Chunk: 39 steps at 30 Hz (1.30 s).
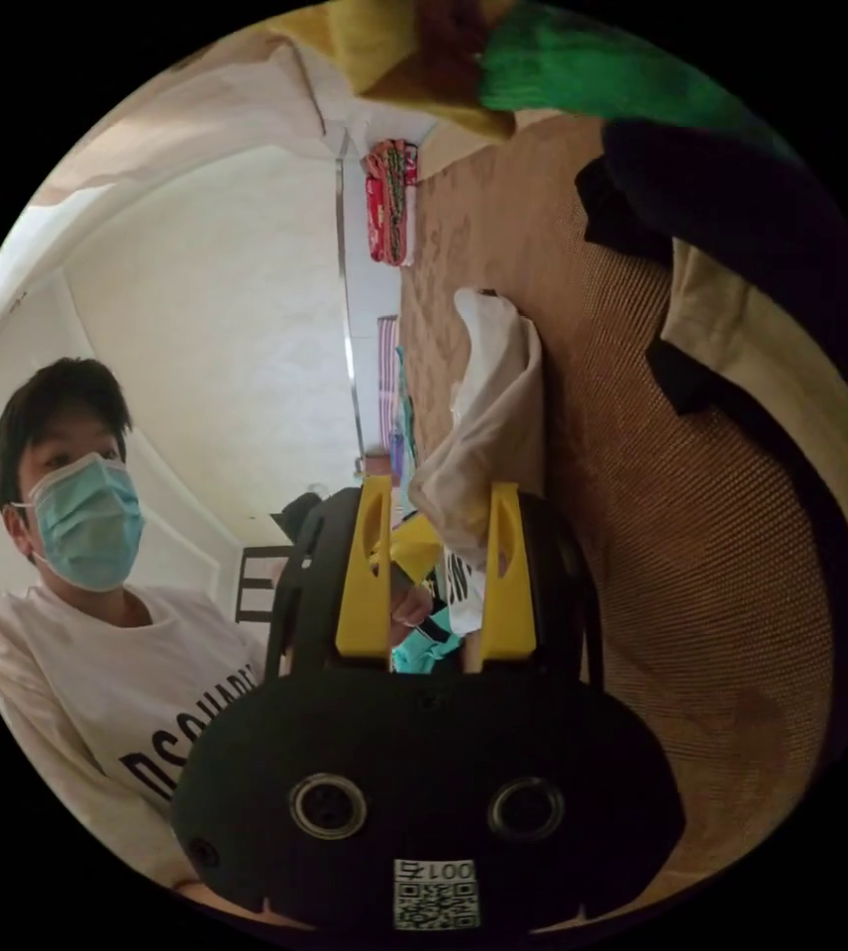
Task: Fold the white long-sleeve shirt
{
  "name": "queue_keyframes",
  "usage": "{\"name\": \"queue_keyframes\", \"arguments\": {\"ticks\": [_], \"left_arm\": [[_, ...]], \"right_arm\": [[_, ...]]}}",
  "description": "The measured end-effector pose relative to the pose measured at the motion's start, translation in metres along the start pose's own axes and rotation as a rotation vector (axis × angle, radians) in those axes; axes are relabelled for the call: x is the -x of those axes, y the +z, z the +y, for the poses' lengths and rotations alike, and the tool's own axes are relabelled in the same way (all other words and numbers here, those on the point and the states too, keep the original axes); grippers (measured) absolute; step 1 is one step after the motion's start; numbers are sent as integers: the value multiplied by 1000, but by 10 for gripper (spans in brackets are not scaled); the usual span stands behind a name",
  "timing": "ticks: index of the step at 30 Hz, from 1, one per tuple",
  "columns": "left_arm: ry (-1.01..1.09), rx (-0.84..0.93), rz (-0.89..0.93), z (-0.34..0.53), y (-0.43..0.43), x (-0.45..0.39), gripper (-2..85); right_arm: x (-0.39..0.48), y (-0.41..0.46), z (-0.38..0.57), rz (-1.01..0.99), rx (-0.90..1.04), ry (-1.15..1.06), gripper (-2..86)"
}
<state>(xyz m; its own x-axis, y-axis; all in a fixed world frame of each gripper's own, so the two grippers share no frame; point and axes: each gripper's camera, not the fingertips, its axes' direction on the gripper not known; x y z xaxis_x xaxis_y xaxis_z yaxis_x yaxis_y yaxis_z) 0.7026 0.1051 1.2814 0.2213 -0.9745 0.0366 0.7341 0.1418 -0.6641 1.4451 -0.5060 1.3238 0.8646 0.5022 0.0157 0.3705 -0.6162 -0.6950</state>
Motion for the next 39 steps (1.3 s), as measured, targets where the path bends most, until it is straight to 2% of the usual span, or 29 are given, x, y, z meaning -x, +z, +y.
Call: {"name": "queue_keyframes", "arguments": {"ticks": [2, 4, 7, 10, 14, 17, 21, 27, 32, 36, 39], "left_arm": [[36, 32, -106, -1, 9, -19, 102], [69, 64, -322, -3, 25, -49, 125], [74, 86, -528, -3, 48, -79, 136], [2, 63, -625, 3, 60, -94, 118], [-118, -12, -662, 16, 53, -99, 97], [-117, -21, -678, 27, 49, -109, 103], [-104, -10, -806, 41, 50, -130, 126], [-53, 14, -788, 53, 60, -150, 114], [-4, -7, -819, 61, 54, -162, 22], [-93, -69, -747, 80, 28, -157, -9], [-216, -139, -630, 101, 1, -146, -13]], "right_arm": [[4, 4, -4, 68, -6, 9, 94], [8, 8, -6, 107, -13, 0, 74], [15, 23, -11, 130, 6, -28, 44], [21, 41, -16, 209, 47, -74, 24], [26, 56, -20, 232, 82, -124, 14], [27, 62, -21, 225, 89, -122, 12], [25, 69, -20, 207, 85, -109, 13], [32, 86, -22, 163, 93, -119, 19], [56, 114, -30, 199, 164, -226, 40], [85, 130, -39, 273, 232, -384, 65], [104, 128, -42, 364, 178, -399, 79]]}}
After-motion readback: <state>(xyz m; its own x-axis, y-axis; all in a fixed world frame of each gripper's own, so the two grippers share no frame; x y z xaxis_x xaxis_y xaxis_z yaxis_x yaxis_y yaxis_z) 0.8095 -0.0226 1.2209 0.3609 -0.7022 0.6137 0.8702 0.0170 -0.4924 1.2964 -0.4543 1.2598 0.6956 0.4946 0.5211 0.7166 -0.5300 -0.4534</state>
